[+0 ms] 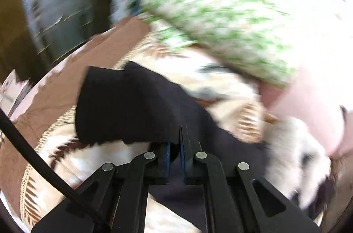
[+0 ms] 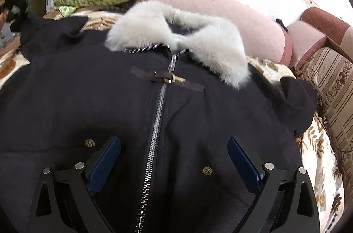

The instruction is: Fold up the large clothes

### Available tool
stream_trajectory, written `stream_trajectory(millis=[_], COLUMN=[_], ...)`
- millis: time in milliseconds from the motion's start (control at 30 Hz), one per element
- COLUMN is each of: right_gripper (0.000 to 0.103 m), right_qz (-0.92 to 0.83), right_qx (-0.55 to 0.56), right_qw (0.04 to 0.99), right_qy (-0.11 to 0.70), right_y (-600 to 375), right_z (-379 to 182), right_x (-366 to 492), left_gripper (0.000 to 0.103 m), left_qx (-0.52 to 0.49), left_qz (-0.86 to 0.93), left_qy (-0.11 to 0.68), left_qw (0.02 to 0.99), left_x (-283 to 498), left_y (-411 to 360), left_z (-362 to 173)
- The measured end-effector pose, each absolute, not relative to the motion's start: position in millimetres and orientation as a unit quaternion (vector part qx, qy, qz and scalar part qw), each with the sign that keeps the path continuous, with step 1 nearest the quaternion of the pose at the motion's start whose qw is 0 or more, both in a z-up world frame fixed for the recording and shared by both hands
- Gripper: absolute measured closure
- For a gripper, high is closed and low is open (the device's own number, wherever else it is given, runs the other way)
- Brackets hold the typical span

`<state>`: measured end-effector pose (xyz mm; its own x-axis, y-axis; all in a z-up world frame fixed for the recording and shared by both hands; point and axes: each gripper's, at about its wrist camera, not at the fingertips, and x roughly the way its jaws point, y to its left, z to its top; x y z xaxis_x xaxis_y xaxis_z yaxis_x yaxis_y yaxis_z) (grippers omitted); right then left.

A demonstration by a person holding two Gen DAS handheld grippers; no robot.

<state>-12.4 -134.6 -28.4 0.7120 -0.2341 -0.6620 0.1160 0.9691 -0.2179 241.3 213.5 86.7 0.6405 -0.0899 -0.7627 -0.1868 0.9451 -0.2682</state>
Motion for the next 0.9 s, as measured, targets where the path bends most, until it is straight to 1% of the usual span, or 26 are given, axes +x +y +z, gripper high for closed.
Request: stream_trajectory(millis=[133,200,267,333,400,433,467,500,533,567,600,733,800,867,900], right_gripper=[0.004,0.004,0.004,0.004,0.004,0.004,0.004,0.004,0.004,0.004,0.004,0.004,0.004,0.004,0.004], right_qz=[-0.123,-0.149,-0.181,-0.212,-0.242,-0.256,-0.263,-0.266,-0.267,-0.269,-0.27,-0.252,-0.24,-0.213,-0.201], right_qx=[-0.087,-0.071,-0.044,-0.01,0.018,0.031,0.043,0.052,0.06,0.064,0.066,0.084,0.088,0.102,0.11], right_qw=[0.939,0.942,0.941,0.937,0.931,0.928,0.926,0.926,0.925,0.924,0.922,0.922,0.924,0.925,0.925], right_qy=[0.308,0.292,0.284,0.277,0.271,0.269,0.266,0.264,0.264,0.266,0.27,0.28,0.285,0.296,0.303], right_y=[-145.3,-162.9,-186.1,-213.0,-239.0,-251.0,-260.8,-267.9,-274.2,-278.3,-282.0,-287.2,-286.5,-281.3,-279.6], right_z=[0.1,12.2,21.1,27.1,30.9,31.8,32.5,33.6,33.0,31.9,31.0,31.0,29.1,25.0,21.9], right_x=[-23.4,-25.3,-27.1,-29.2,-31.9,-33.9,-36.3,-38.8,-40.6,-40.6,-41.0,-43.6,-38.0,-32.6,-31.0], left_gripper=[0.097,0.102,0.102,0.102,0.101,0.098,0.088,0.08,0.061,0.046,0.044,0.041,0.037,0.029,0.028], left_qx=[-0.148,-0.144,-0.13,-0.094,-0.069,-0.059,-0.055,-0.052,-0.05,-0.053,-0.057,-0.045,-0.038,-0.015,-0.007], left_qz=[-0.062,-0.113,-0.178,-0.215,-0.247,-0.26,-0.265,-0.268,-0.271,-0.272,-0.27,-0.256,-0.242,-0.205,-0.188], left_qy=[0.411,0.413,0.418,0.419,0.425,0.434,0.443,0.448,0.455,0.457,0.456,0.456,0.448,0.423,0.413], left_qw=[0.897,0.892,0.881,0.877,0.868,0.861,0.855,0.851,0.847,0.846,0.846,0.851,0.86,0.883,0.891], left_x=[214.8,202.5,184.9,167.9,154.5,148.0,141.3,132.3,124.9,118.3,113.9,85.1,70.2,58.5,55.6], left_y=[135.8,95.6,40.9,-10.2,-49.4,-70.4,-86.4,-94.8,-102.2,-104.5,-102.3,-87.6,-75.0,-50.4,-40.6], left_z=[117.9,123.0,123.9,119.8,111.1,103.0,94.2,87.7,80.2,75.0,71.8,58.9,59.1,57.8,56.6])
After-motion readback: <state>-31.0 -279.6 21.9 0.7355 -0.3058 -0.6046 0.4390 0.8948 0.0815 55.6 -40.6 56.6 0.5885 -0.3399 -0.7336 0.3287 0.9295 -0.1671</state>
